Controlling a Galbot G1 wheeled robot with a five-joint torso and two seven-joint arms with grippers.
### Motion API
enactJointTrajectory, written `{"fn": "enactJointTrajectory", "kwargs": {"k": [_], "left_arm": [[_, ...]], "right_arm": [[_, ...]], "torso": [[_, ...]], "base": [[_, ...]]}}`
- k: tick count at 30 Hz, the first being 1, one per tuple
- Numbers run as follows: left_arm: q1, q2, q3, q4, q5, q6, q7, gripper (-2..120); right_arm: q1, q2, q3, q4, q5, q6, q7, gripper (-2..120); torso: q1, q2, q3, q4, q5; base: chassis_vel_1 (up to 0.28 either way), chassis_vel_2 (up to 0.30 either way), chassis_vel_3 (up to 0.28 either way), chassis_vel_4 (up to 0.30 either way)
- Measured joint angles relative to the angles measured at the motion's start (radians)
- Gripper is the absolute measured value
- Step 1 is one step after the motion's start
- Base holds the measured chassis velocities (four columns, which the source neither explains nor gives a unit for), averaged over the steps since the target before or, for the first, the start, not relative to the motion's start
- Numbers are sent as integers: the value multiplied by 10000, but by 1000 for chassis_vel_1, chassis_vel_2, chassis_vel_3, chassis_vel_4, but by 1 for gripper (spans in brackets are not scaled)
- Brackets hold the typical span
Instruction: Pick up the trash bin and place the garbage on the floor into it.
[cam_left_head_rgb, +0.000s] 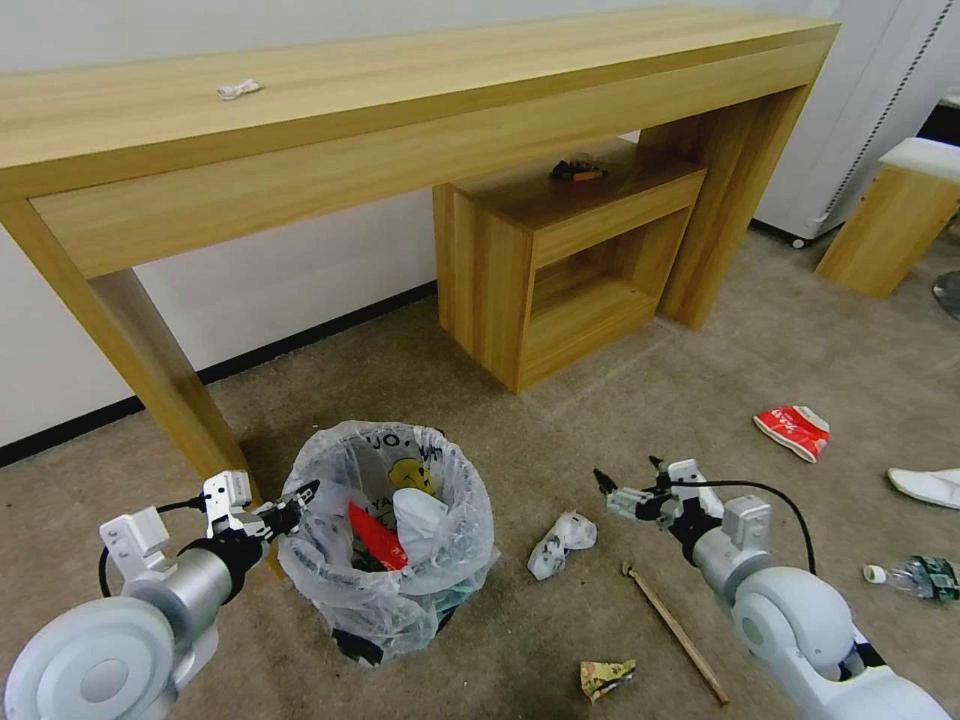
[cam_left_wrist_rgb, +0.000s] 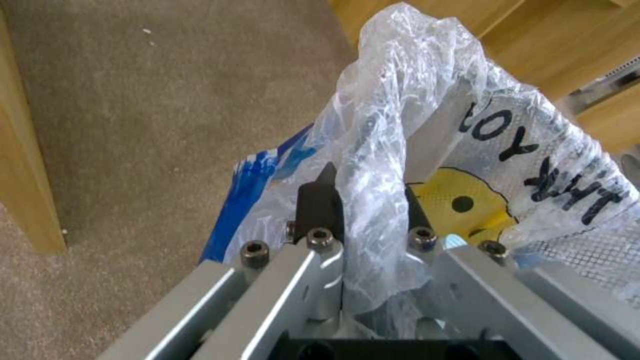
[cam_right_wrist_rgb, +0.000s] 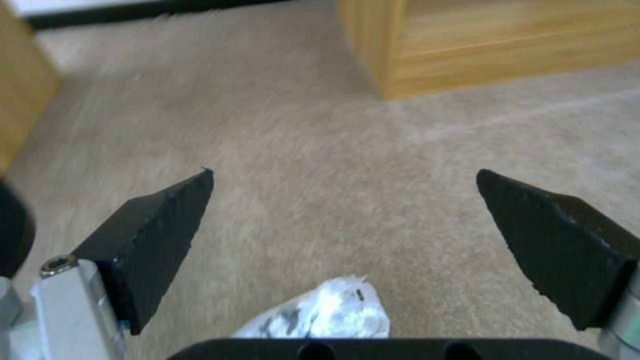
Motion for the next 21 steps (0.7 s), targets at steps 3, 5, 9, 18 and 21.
{"fn": "enactJointTrajectory", "kwargs": {"k": [3, 5, 9, 18, 21], "left_arm": [[-16, -7, 14, 26, 16, 0, 0, 3], [-19, -21, 35, 26, 25, -1, 1, 3], [-19, -34, 46, 25, 35, -1, 7, 3], [28, -28, -20, -18, 40, 0, 21, 3], [41, -28, -21, -29, 47, 1, 23, 3]], "right_arm": [[297, -117, -187, -453, -354, 171, -581, 100], [532, -146, -298, -689, -500, 234, -818, 100], [1065, -154, -517, -1183, -898, 320, -1384, 100], [1974, 62, -1064, -2519, -2263, 878, -2504, 100], [2135, 135, -1178, -2865, -2616, 1082, -2712, 100]], "torso": [[0, 0, 0, -1, 0], [0, 0, 0, 1, 1], [0, 0, 0, 2, 0], [0, 0, 0, 1, 0], [0, 0, 0, 0, 0]], "base": [[0, 0, 0, 0], [0, 0, 0, 0], [0, 0, 0, 0], [0, 0, 0, 0], [0, 0, 0, 0]]}}
